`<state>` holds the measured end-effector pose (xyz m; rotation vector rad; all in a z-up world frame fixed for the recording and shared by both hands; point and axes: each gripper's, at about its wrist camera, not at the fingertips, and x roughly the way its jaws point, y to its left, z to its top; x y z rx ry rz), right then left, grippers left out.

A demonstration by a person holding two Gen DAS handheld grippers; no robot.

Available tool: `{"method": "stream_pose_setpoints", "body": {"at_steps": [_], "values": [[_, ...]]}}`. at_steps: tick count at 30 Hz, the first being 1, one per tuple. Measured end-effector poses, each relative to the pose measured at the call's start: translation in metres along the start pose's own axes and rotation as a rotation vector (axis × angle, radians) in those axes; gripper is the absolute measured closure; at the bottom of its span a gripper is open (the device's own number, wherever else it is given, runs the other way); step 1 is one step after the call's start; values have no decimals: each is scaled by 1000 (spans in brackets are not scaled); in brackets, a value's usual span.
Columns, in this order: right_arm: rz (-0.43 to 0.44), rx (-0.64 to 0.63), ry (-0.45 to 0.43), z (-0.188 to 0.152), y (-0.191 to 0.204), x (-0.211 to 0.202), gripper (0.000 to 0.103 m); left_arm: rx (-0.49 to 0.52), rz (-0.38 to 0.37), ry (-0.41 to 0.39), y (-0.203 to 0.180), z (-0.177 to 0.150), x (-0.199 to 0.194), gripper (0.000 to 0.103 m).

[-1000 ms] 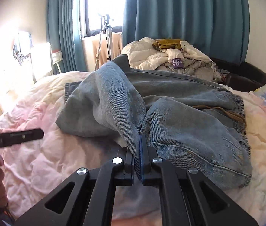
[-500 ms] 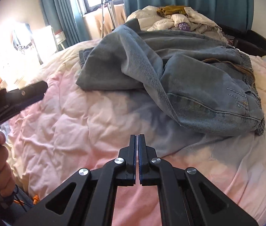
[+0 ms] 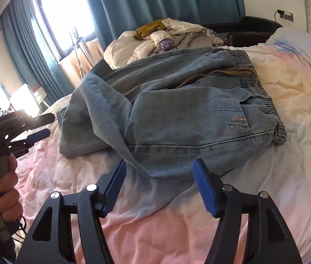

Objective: Fold clothes
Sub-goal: 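Close the left gripper on the end of a jeans leg, then lift the held jeans leg with the left gripper and fold it over the jeans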

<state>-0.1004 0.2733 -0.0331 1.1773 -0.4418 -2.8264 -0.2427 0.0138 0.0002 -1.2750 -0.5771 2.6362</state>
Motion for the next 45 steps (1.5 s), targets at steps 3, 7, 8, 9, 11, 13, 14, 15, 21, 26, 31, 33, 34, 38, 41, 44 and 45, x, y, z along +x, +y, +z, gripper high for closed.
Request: {"method": "stream_pose_setpoints", "body": {"at_steps": [3,7,8,9,11,13,14,15,21,26,31,33,34,38,41,44,45], "values": [[10,7,-15,5,-5,6,38,49,67,18,-20,32,33,55],[12,18,-18,9,-10,20,38,53,202,64,-23,61,79,55],[15,25,-16,9,-11,23,38,35,220,70,-20,66,88,55],[18,29,-14,10,-12,27,38,15,224,80,-16,69,95,57],[18,18,-12,10,-10,36,37,13,232,71,-13,70,102,77],[15,6,-8,10,-9,44,37,36,260,42,-13,65,102,97],[22,10,-1,11,-9,47,37,46,257,27,-13,61,98,98],[26,14,3,11,-9,49,37,53,248,6,-14,58,91,100],[30,12,-4,11,-9,44,37,82,148,-106,-20,32,19,102],[37,8,-26,10,-5,26,37,86,77,-133,-13,-10,-42,102],[46,20,-38,8,-6,9,37,64,42,-119,11,-75,-85,102],[45,27,-37,7,-8,5,37,27,42,-83,25,-103,-89,102],[45,30,-36,6,-9,4,37,2,40,-68,32,-116,-91,102],[41,52,-12,3,-13,7,37,-37,71,33,52,-156,-75,102],[42,54,16,-1,-14,13,37,-25,91,103,56,-166,-60,102],[38,43,39,-6,-11,18,37,-5,91,98,52,-166,-59,101],[35,40,44,-7,-11,19,37,-3,81,96,51,-165,-60,102]]}}
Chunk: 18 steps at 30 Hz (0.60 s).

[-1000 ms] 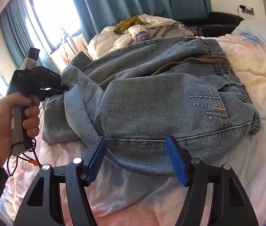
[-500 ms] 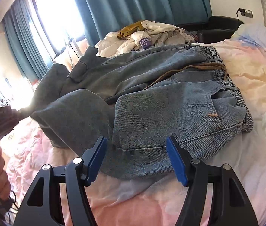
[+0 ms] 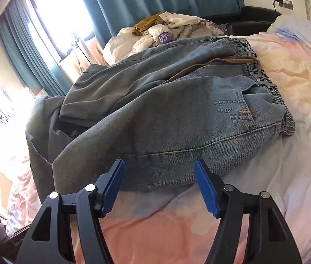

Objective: Fold clothes
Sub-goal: 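Lift the held jeans leg with the left gripper and fold it over the jeans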

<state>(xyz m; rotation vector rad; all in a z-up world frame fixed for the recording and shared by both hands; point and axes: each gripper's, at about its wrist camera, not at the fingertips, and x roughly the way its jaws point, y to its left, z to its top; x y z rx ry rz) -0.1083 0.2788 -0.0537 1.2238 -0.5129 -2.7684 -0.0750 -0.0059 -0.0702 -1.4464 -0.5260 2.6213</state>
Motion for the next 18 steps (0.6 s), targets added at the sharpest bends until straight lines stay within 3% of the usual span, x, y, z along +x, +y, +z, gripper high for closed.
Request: {"method": "stream_pose_setpoints", "body": {"at_steps": [5,8,11,12,14,18], "values": [[0,8,11,0,0,2,37,-36,-47,8,5,8,-9,97],[2,13,9,0,1,1,37,-61,-84,-39,8,17,-24,86],[4,18,7,0,2,1,37,-94,-19,-170,14,37,-41,64],[5,20,6,0,2,1,37,-116,-22,-186,19,49,-43,48],[7,24,5,1,2,1,37,-164,-29,-201,27,75,-43,47],[23,51,13,4,1,7,37,-274,-39,-154,46,141,-28,47]]}}
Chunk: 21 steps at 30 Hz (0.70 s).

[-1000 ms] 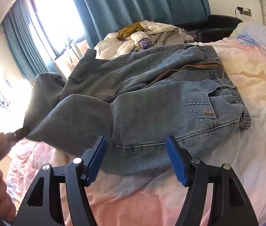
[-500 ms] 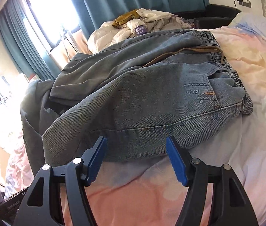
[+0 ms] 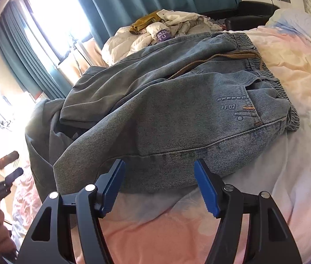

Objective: Fold clothes
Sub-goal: 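Lift the held jeans leg with the left gripper and fold it over the jeans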

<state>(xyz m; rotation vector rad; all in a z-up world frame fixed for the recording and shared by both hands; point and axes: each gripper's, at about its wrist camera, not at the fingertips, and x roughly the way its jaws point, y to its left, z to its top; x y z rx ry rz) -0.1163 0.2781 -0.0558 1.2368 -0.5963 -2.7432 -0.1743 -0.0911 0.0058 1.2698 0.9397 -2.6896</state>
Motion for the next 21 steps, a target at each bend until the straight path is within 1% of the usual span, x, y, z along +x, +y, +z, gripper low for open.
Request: {"method": "stream_pose_setpoints", "body": {"at_steps": [2,4,5,6,8,9,10,12,13,15,17,18,19,20,21], "values": [[16,8,10,1,1,2,37,-100,17,16,5,33,14,47],[31,12,11,1,2,2,37,-203,-10,31,11,60,28,47],[40,15,10,1,2,2,37,-233,-36,28,12,73,34,47],[48,15,8,1,2,2,37,-235,-32,19,10,84,41,47],[46,6,3,3,3,6,37,-223,12,0,4,103,55,47],[43,3,8,3,4,10,37,-231,26,9,3,112,64,47],[48,7,18,3,4,14,37,-247,37,27,4,121,75,47],[58,14,43,3,4,24,37,-281,15,89,8,135,98,47],[62,15,55,2,5,29,37,-266,24,100,7,140,106,47],[71,5,71,0,8,35,37,-211,72,98,2,148,120,47],[85,-13,76,-1,10,39,37,-135,128,64,-5,150,128,47],[87,-27,74,-2,12,41,37,-112,143,56,-8,150,132,53],[82,-37,77,-3,14,44,37,-93,158,51,-9,149,135,68],[77,-48,80,-3,15,47,37,-74,172,47,-11,149,138,76],[72,-58,82,-3,16,50,37,-64,184,42,-10,149,140,89]]}}
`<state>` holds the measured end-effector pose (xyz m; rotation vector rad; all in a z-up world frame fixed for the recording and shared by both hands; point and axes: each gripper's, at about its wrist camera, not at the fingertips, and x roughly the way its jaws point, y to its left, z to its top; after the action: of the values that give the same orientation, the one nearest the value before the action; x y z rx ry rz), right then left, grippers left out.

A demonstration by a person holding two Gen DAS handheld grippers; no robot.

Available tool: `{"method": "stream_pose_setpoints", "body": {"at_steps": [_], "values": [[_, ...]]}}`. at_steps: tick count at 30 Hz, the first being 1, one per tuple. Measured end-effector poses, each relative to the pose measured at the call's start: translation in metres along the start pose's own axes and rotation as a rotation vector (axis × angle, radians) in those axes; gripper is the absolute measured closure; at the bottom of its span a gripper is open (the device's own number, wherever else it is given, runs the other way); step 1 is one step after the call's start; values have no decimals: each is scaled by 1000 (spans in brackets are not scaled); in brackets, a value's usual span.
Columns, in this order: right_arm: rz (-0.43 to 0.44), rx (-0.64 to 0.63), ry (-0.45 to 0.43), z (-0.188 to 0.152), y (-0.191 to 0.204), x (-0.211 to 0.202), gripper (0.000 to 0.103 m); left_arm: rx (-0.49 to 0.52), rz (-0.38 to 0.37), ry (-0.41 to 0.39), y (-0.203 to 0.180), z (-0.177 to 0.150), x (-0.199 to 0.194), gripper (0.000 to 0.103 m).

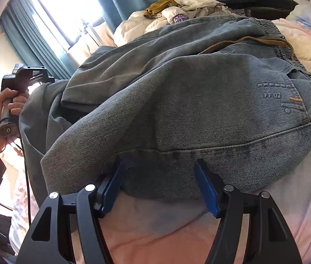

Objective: Fold clothes
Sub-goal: 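Lift the held jeans leg with the left gripper and fold it over the jeans, then lower the jeans leg onto the jeans and open the left gripper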

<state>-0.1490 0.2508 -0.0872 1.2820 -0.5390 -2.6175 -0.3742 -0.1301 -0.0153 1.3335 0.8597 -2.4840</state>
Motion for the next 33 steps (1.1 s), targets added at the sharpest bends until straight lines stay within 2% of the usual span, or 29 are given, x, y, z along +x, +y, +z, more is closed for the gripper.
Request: {"method": "stream_pose_setpoints", "body": {"at_steps": [1,5,10,12,17,21,24,28,30,33], "values": [[-5,-8,3,0,1,3,37,7,4,-18,0,1,-6,95],[-7,-5,9,0,-1,7,37,43,4,-119,-2,4,-46,96],[18,3,-5,-3,-1,-3,37,27,-2,-302,8,22,-135,97],[30,3,-31,-3,-1,-11,37,24,-5,-376,13,35,-173,97],[10,-47,-166,-2,8,-39,37,84,12,-530,15,63,-257,97],[-10,-55,-182,-1,9,-42,37,154,-9,-617,22,67,-312,97],[-14,-45,-180,3,5,-43,37,141,10,-634,54,60,-327,97],[-22,-50,-187,3,7,-44,37,25,-6,-607,135,29,-312,97],[-24,-50,-178,3,7,-43,37,-58,25,-559,185,7,-286,97],[-30,-50,-165,1,6,-41,37,-193,92,-444,258,-28,-235,97]]}}
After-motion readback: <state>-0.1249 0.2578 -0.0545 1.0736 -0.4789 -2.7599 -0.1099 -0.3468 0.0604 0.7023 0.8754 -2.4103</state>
